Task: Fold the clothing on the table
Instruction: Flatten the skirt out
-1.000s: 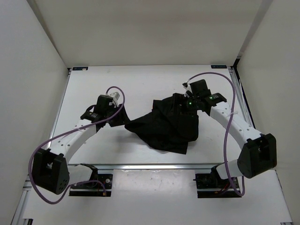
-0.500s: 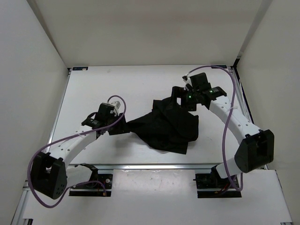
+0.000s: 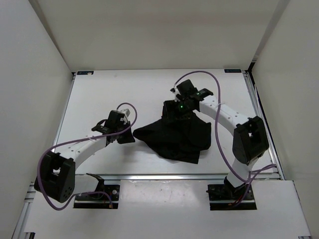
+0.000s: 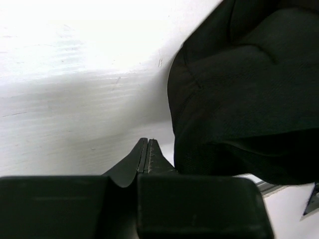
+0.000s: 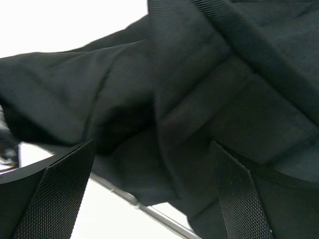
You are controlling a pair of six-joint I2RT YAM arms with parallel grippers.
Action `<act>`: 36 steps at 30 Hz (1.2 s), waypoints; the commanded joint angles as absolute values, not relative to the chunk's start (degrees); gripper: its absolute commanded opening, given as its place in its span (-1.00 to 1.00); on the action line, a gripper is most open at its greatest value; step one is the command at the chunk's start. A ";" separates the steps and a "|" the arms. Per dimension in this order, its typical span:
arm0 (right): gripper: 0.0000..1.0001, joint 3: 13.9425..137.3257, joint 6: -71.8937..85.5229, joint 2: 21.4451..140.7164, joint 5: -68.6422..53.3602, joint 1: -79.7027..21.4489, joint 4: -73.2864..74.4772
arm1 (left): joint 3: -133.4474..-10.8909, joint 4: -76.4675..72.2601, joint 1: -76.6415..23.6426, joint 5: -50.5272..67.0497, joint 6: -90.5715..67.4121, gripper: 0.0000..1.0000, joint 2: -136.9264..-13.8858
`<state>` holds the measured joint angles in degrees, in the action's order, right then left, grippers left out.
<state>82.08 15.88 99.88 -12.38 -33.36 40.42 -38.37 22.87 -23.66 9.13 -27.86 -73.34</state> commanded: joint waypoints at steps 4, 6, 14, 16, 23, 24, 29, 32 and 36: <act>0.96 85.17 11.16 103.09 -0.30 -34.19 39.64 | -42.27 24.52 -21.54 12.47 -28.91 -0.73 -66.98; 0.81 84.73 8.80 104.58 6.40 -34.19 39.11 | -42.54 24.35 -20.83 13.53 -29.26 -0.67 -66.71; -0.99 95.00 5.80 104.86 12.65 -31.38 45.18 | -43.41 24.34 -19.25 16.61 -30.67 -0.64 -65.57; -0.99 93.62 5.63 97.69 14.92 -28.58 43.17 | -45.69 24.43 -18.64 18.01 -31.20 -0.57 -64.95; -0.88 84.47 7.11 92.20 19.84 -15.05 42.79 | -50.36 22.33 -18.89 22.06 -33.22 -0.27 -67.67; -0.62 83.68 7.82 92.46 22.82 -14.33 43.93 | -50.27 22.32 -19.07 21.89 -32.87 -0.25 -67.76; 0.68 83.24 8.09 87.47 25.34 -13.87 46.15 | -48.44 21.36 -19.95 22.15 -33.22 -0.17 -68.65; 0.80 81.39 7.47 83.86 14.72 -19.57 42.81 | -45.89 20.39 -19.78 21.62 -33.40 -0.15 -68.82; 0.71 81.91 12.91 86.12 3.54 -25.66 43.86 | -43.78 19.86 -20.04 19.95 -32.52 -0.12 -69.26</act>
<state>80.99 9.61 86.74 13.61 -21.74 44.84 -45.04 20.93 -19.66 20.34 -33.04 -69.23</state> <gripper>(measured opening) 0.866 0.434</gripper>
